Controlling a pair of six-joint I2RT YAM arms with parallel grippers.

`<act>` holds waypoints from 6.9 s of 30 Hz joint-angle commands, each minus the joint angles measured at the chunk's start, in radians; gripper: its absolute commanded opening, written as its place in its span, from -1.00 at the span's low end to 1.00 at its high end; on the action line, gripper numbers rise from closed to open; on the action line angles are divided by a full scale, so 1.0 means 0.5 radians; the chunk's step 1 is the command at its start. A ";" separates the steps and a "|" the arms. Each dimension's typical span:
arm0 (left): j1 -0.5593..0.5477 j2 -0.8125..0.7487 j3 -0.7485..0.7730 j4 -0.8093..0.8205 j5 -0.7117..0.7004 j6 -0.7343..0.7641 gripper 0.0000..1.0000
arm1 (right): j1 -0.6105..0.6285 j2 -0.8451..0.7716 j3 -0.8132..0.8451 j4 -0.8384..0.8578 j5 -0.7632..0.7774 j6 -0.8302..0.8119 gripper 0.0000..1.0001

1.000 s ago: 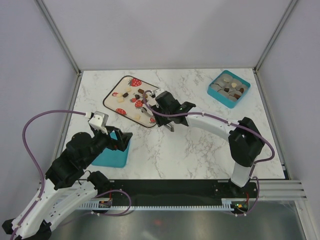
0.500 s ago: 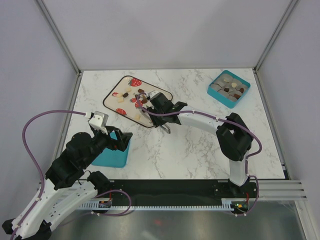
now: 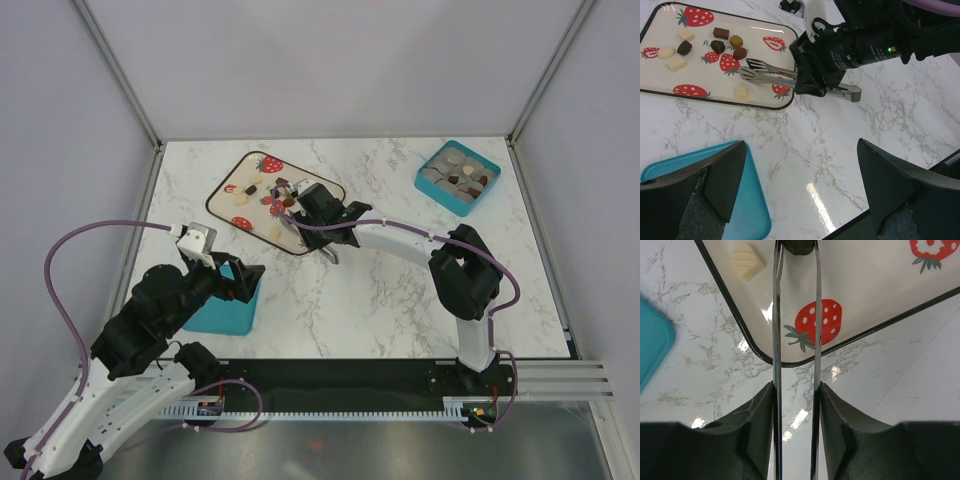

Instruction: Pack the chocolate

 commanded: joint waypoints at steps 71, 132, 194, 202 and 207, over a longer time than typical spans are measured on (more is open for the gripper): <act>-0.009 0.028 -0.027 0.072 -0.049 0.094 0.99 | -1.640 -0.193 0.301 -0.367 -0.009 0.094 -0.17; -0.009 -0.012 -0.024 0.072 -0.061 0.091 0.99 | -0.229 -0.500 -0.095 -0.048 -0.178 0.085 0.00; -0.006 -0.027 -0.030 0.075 -0.058 0.091 0.99 | 0.130 0.053 0.157 -0.017 -0.055 -0.050 -0.13; -0.009 -0.027 -0.030 0.078 -0.061 0.094 0.99 | 0.066 -0.165 0.108 -0.173 0.086 -0.044 -0.22; -0.009 -0.018 -0.027 0.075 -0.061 0.091 0.99 | -0.056 -0.401 0.000 -0.201 0.083 -0.047 -0.22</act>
